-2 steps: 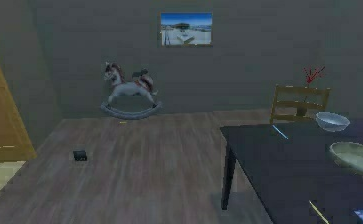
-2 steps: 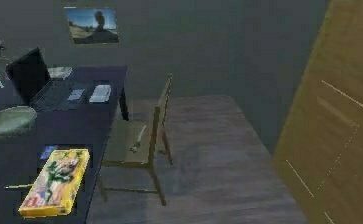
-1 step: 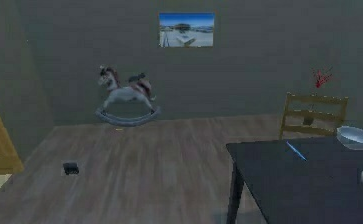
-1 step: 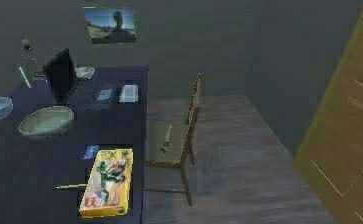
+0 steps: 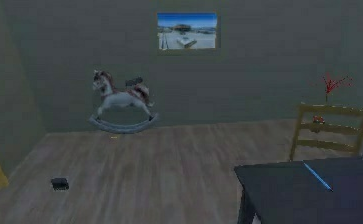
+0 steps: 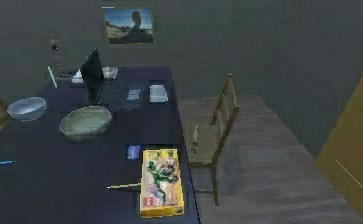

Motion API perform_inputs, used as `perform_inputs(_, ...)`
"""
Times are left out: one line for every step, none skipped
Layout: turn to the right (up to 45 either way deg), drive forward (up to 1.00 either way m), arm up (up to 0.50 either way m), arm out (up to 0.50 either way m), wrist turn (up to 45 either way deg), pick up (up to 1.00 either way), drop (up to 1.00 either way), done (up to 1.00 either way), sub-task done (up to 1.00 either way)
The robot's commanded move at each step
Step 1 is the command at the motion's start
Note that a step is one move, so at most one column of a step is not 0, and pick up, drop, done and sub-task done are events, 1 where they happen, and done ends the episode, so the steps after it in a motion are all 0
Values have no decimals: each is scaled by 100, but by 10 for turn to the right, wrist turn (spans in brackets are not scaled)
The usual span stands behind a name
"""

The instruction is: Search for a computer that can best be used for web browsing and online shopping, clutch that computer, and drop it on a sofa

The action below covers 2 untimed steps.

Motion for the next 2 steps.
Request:
perform_inputs(-450,0,0,0,0,0,0,0,0)
perform_inputs(-450,0,0,0,0,0,0,0,0)
